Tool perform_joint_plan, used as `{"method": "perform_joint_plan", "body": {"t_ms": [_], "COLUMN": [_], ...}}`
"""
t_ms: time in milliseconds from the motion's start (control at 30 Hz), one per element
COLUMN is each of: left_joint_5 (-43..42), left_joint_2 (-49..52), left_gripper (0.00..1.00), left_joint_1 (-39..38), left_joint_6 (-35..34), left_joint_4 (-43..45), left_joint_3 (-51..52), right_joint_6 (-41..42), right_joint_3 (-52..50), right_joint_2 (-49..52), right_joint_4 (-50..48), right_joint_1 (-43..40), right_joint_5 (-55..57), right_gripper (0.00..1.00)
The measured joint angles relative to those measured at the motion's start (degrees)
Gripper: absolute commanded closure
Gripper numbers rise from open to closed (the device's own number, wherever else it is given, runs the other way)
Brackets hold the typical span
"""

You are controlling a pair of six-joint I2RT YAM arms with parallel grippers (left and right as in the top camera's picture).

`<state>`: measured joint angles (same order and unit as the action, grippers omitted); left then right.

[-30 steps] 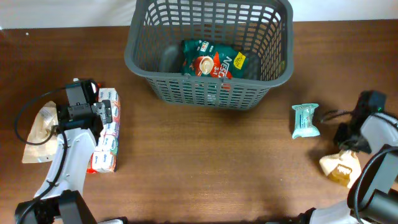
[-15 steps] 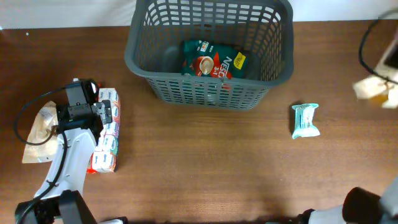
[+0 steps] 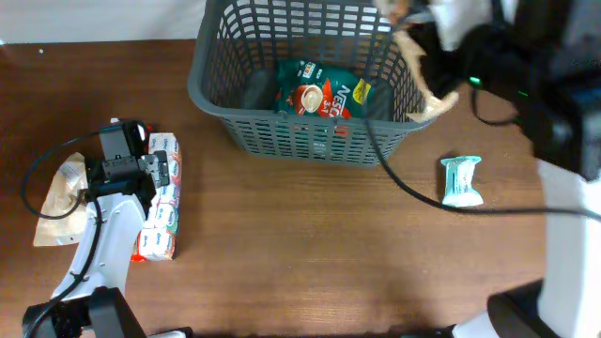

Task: Pack container
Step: 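Carry the clear bread bag into the basket and release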

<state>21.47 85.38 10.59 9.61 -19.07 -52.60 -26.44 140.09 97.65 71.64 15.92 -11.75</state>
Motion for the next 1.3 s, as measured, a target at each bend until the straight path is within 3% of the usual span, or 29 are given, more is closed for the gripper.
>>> {"method": "perform_joint_plan", "body": {"t_ms": [300,567,633,700,800,1100,1300], "left_joint_5": [0.0,0.0,0.0,0.0,0.0,0.0,0.0], "left_joint_2": [0.0,0.0,0.0,0.0,0.0,0.0,0.0], "left_gripper": [0.01,0.01,0.01,0.01,0.01,0.01,0.01], "left_joint_1": [0.0,0.0,0.0,0.0,0.0,0.0,0.0], "left_joint_6": [0.0,0.0,0.0,0.0,0.0,0.0,0.0], "left_joint_4": [0.0,0.0,0.0,0.0,0.0,0.0,0.0], "left_joint_3": [0.0,0.0,0.0,0.0,0.0,0.0,0.0], "right_joint_6": [-9.6,-9.5,-9.3,-8.9,-6.9,3.0,8.5], "right_joint_3": [-0.2,-0.6,-0.8,-0.8,-0.8,1.0,2.6], "right_joint_2": [17.5,31.3,32.8,33.3,33.3,32.1,20.4], "right_joint_4": [-5.4,-5.0,-4.6,-4.4,-4.7,-2.1,1.3], "right_joint_1": [2.5,2.5,2.5,2.5,2.5,2.5,0.6], "right_joint_5": [-0.1,-1.9,-2.4,-2.7,-2.8,3.7,13.6], "right_gripper": [0.96,0.96,0.90,0.65,0.48,0.47,0.47]}}
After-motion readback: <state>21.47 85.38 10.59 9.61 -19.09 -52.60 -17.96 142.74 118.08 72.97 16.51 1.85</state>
